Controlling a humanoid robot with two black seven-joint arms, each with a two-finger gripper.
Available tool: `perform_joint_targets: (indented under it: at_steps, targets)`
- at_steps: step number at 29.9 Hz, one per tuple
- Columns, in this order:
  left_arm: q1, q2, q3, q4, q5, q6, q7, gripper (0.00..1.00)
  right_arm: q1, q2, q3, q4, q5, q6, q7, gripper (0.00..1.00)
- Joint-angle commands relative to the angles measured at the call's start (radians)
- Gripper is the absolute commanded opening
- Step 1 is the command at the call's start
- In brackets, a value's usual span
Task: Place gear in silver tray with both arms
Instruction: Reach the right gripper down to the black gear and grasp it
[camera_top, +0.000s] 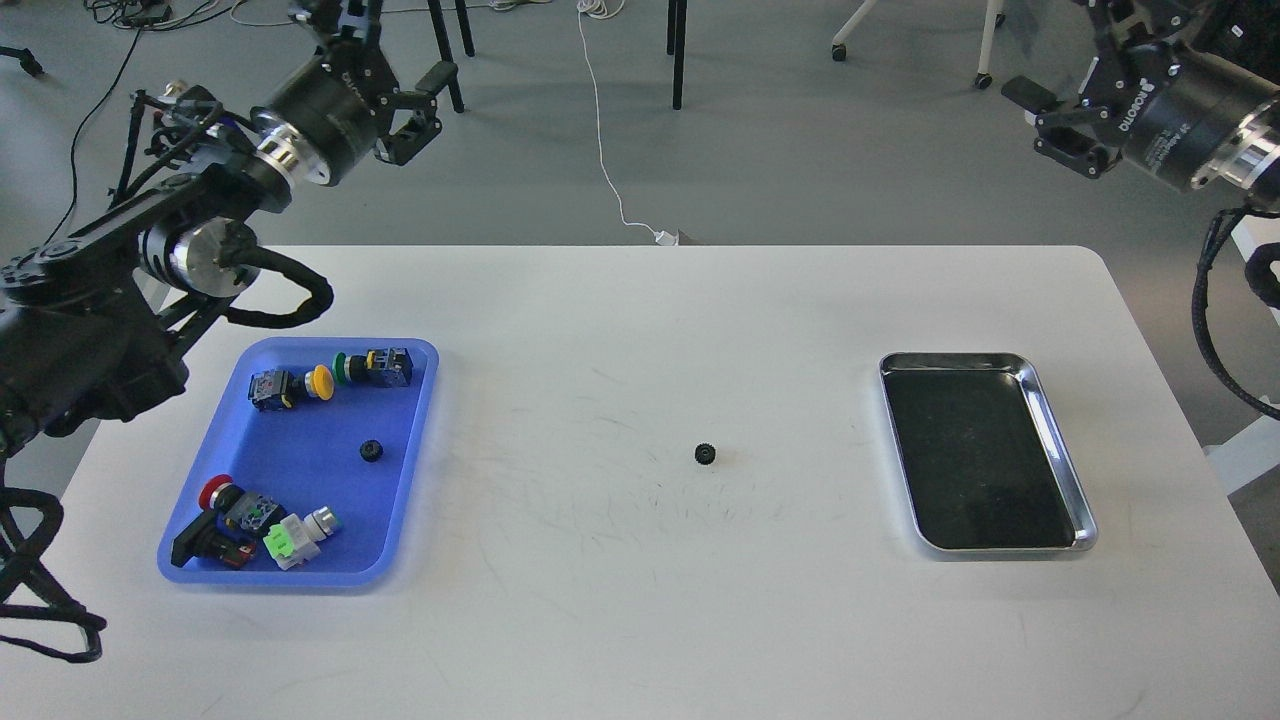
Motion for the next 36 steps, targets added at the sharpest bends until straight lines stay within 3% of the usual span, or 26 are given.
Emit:
perform_joint_targets:
  at_steps: [1,9,18,23,28,30,36]
  targets:
    - [0.069,0.039,-0.098,0.000,-0.081,-0.017,0.015,0.97,0.170,0.112,-0.210,-0.001,-0.088,0.000,0.008,0.98]
    - [0.189,0.119,-0.277,-0.060,-0.092,-0.049,0.024,0.97,0.328,0.408,-0.555,-0.007,-0.326,-0.029,0.009,0.98]
    - [0.243,0.173,-0.331,-0.095,-0.093,-0.053,0.023,0.97,0.350,0.689,-0.968,-0.060,-0.531,-0.173,0.009,0.97]
    - [0.244,0.190,-0.334,-0.095,-0.092,-0.057,0.023,0.97,0.341,0.727,-1.037,-0.111,-0.570,-0.171,0.011,0.95]
    - [0.244,0.188,-0.333,-0.098,-0.093,-0.066,0.023,0.97,0.310,0.727,-1.071,-0.108,-0.613,-0.171,0.009,0.73]
    - [0.244,0.188,-0.333,-0.098,-0.092,-0.066,0.023,0.97,0.298,0.727,-1.071,-0.111,-0.612,-0.173,0.008,0.69]
    - [0.244,0.190,-0.333,-0.097,-0.092,-0.066,0.023,0.97,0.256,0.727,-1.063,-0.116,-0.609,-0.176,0.006,0.66]
